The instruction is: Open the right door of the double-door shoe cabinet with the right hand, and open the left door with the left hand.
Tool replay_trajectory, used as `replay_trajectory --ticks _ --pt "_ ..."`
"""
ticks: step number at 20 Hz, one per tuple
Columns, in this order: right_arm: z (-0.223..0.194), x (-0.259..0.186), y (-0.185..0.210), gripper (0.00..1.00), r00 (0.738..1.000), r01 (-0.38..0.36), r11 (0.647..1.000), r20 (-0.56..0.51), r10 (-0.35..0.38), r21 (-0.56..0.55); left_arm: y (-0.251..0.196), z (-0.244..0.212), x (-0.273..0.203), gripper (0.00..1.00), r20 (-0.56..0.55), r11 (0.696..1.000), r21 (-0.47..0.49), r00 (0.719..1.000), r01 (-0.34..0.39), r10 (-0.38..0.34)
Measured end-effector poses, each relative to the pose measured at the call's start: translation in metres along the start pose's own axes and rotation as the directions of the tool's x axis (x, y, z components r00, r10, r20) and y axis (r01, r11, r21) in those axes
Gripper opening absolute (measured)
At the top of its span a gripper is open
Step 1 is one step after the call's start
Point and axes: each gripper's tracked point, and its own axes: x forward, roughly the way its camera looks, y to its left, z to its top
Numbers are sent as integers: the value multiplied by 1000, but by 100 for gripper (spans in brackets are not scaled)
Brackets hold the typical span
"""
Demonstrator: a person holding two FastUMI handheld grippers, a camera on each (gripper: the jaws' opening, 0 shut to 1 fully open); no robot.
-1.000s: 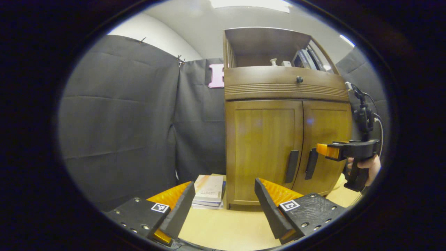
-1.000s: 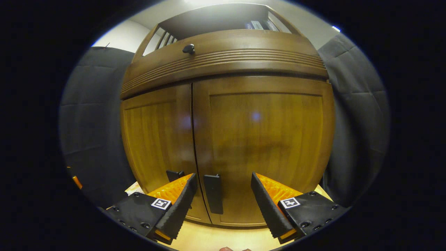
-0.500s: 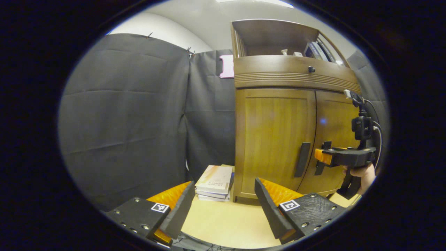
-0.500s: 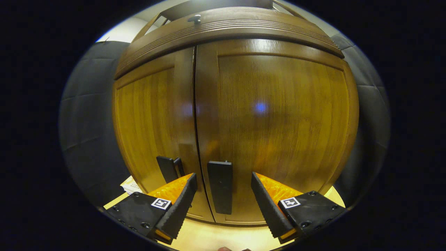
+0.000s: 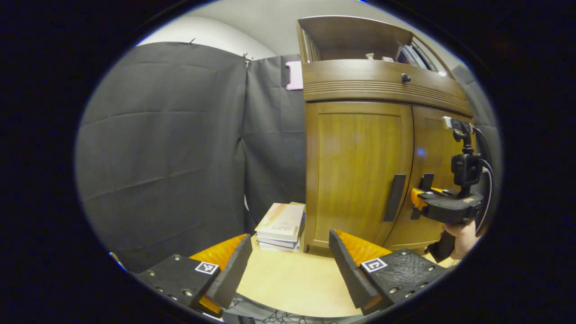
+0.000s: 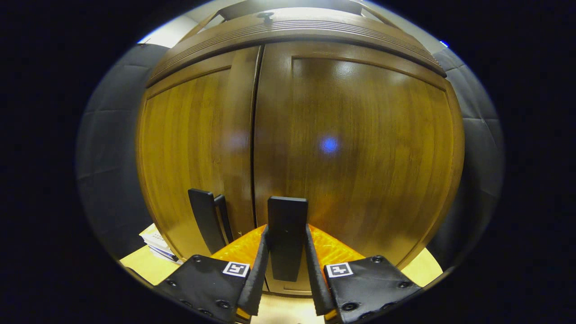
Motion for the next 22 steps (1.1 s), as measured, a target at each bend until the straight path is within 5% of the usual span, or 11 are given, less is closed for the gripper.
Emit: replay_trajectory --ticks 1,2,6,22 --pt "2 -4 0 48 1000 2 1000 6 -2 9 -1 1 0 100 0 1000 7 1000 6 -6" --pt "0 3 1 36 1000 -1 1000 2 0 25 -4 1 0 100 2 1000 14 1000 13 -13" --pt "0 0 2 29 999 -32 998 3 32 51 -14 6 -4 100 18 999 24 999 47 -47" --pt "-14 -62 -4 28 997 -72 996 -32 74 55 -12 6 -44 100 104 968 -37 964 249 -244"
